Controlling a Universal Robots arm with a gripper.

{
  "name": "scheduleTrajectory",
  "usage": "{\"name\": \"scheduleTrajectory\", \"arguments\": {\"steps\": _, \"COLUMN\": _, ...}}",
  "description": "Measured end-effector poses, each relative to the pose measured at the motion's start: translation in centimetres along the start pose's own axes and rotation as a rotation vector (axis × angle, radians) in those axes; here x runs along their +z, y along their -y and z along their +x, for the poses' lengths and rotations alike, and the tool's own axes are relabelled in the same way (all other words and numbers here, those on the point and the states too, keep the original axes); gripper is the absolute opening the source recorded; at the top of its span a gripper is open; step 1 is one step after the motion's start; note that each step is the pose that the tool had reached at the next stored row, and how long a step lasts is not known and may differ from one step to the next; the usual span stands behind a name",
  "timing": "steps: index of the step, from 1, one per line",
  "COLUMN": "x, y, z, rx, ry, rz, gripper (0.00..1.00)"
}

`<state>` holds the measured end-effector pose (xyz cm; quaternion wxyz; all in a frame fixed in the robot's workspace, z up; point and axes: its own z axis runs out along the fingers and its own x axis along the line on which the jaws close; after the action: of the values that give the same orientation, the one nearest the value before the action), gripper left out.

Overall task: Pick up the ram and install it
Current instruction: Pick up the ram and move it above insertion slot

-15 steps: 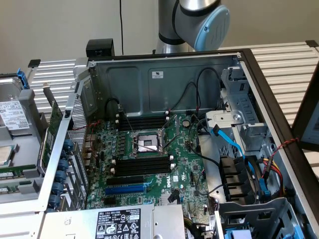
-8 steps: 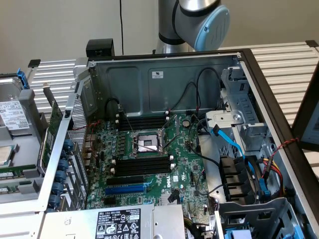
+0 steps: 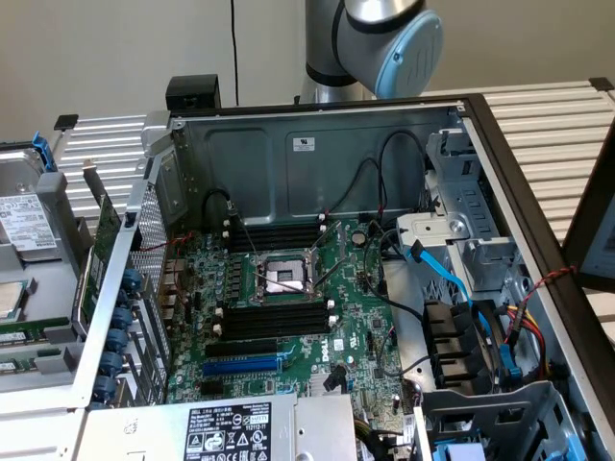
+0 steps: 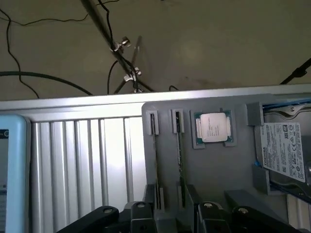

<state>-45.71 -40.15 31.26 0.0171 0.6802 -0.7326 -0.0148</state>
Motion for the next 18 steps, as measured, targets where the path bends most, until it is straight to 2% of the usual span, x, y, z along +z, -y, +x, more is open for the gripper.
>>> {"name": "scheduleTrajectory", "arguments": {"steps": 5, "x": 0.55, "y": -0.44, "z": 0.0, "rx": 0.002, "ry": 0.0013, "rz": 0.0245, "gripper": 0.39}}
{"name": "scheduleTrajectory", "arguments": {"steps": 7, "x": 0.87, "y": -0.81, "z": 0.1, "rx": 0.002, "ry": 0.0013, "rz": 0.0289, "gripper": 0.39}}
{"name": "scheduleTrajectory", "arguments": {"steps": 9, "x": 1.26, "y": -1.16, "z": 0.1, "rx": 0.002, "ry": 0.0015, "rz": 0.0299, "gripper": 0.39}}
{"name": "scheduleTrajectory", "arguments": {"steps": 18, "x": 2.88, "y": -0.98, "z": 0.1, "rx": 0.016, "ry": 0.0018, "rz": 0.0298, "gripper": 0.39}}
